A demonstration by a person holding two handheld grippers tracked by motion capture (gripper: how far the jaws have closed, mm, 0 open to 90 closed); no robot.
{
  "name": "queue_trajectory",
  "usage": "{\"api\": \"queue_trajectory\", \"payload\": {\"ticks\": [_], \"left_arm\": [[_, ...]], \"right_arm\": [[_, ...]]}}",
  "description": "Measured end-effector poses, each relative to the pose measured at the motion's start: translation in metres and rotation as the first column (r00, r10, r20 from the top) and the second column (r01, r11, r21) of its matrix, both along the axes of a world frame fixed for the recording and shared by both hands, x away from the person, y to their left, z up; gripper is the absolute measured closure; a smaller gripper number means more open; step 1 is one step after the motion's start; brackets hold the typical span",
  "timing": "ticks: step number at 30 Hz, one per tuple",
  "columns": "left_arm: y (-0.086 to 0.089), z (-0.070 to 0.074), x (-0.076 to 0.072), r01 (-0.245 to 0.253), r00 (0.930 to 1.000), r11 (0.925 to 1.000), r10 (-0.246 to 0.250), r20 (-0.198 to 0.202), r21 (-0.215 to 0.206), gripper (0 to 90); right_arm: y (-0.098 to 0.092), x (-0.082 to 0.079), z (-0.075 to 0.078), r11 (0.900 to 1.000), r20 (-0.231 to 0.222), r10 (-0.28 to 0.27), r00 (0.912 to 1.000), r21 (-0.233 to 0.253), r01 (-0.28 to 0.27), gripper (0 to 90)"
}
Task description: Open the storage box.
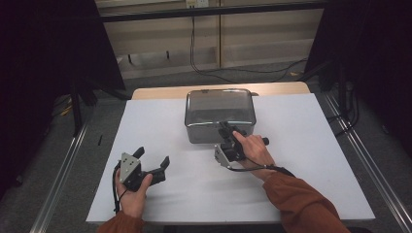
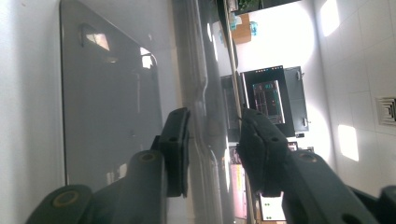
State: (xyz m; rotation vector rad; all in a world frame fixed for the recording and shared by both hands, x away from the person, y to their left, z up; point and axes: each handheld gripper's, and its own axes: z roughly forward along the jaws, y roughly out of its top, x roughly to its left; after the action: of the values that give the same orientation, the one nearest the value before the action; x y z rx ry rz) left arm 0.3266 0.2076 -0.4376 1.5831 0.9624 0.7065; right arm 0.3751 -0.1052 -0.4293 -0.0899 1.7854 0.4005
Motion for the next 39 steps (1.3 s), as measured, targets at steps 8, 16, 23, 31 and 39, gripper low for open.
{"api": "queue_trajectory", "payload": {"ticks": [8,16,23,31,39], "left_arm": [[0.0001,0.0002,-0.0003,0.0,1.0,1.0,0.0,0.001,0.0,3.0],[-0.0016,0.0006,-0.0006,0.01,0.9999,0.9999,-0.01,0.01,0.011,3.0],[-0.001,0.0004,-0.0005,0.008,1.0,0.9999,-0.008,0.005,0.012,3.0],[0.0003,0.0004,0.0003,0.012,0.9999,0.9999,-0.012,-0.001,0.001,2.9],[0.0012,0.0011,0.0026,0.015,0.9998,0.9998,-0.015,-0.011,-0.015,4.7]], "right_arm": [[0.0024,-0.0007,-0.0034,1.0,-0.016,-0.002,0.9999,-0.012,0.001,73.7],[0.0028,-0.0014,-0.0019,1.0,-0.003,0.01,0.9999,-0.017,-0.01,78.8],[0.0024,-0.0019,0.0005,1.0,0.004,0.02,0.9998,-0.007,-0.02,80.4],[0.0015,-0.0028,0.004,1.0,0.009,0.027,0.9996,0.005,-0.027,81.2],[0.0011,-0.0034,0.0062,0.999,0.018,0.026,0.9995,0.018,-0.026,81.7]]}}
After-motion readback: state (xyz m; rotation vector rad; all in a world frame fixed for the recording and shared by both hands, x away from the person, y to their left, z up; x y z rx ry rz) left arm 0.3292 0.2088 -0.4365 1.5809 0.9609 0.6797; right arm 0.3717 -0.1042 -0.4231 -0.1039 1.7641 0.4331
